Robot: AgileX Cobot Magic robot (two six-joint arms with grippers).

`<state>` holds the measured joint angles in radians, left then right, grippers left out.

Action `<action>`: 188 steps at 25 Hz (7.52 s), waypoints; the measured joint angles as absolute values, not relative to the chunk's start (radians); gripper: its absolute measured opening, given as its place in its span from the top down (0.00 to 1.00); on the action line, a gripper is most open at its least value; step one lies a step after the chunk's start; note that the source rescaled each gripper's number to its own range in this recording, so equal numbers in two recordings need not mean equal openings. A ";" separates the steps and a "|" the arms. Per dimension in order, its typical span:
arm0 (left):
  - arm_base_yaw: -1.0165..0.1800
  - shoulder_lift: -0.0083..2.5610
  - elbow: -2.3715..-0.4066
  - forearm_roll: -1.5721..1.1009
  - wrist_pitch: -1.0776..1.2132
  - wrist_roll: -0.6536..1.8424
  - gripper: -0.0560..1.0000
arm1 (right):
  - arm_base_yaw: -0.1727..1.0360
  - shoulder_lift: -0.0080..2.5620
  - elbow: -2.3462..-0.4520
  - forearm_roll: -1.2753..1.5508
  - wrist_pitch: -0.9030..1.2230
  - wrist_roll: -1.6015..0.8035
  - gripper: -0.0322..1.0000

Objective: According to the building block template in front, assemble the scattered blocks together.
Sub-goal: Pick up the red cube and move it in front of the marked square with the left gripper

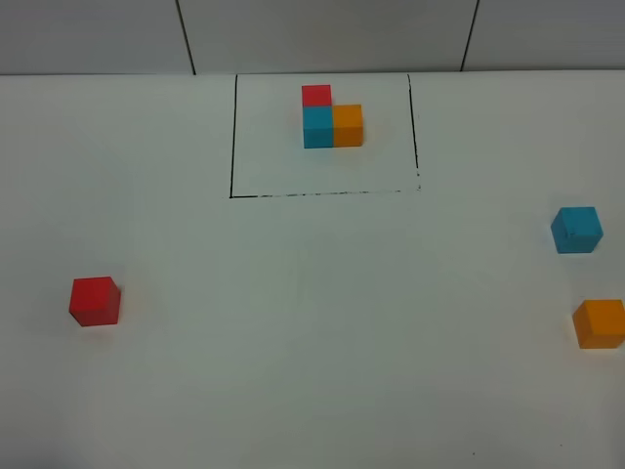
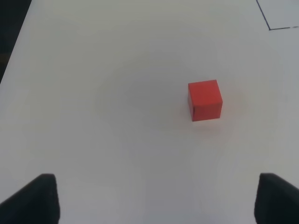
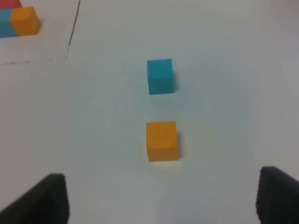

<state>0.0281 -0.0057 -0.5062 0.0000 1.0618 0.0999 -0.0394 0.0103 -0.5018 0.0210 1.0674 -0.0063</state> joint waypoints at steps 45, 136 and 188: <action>-0.092 1.471 -1.054 -0.076 0.977 -0.037 0.07 | -0.039 0.010 -0.502 0.021 1.067 -0.006 0.34; -0.166 1.795 -1.011 -0.077 0.621 0.247 0.94 | -0.039 0.010 -0.502 0.021 1.067 -0.006 0.34; -0.574 2.497 -2.131 -0.051 1.106 0.990 0.94 | -0.039 0.010 -0.502 0.021 1.067 -0.006 0.34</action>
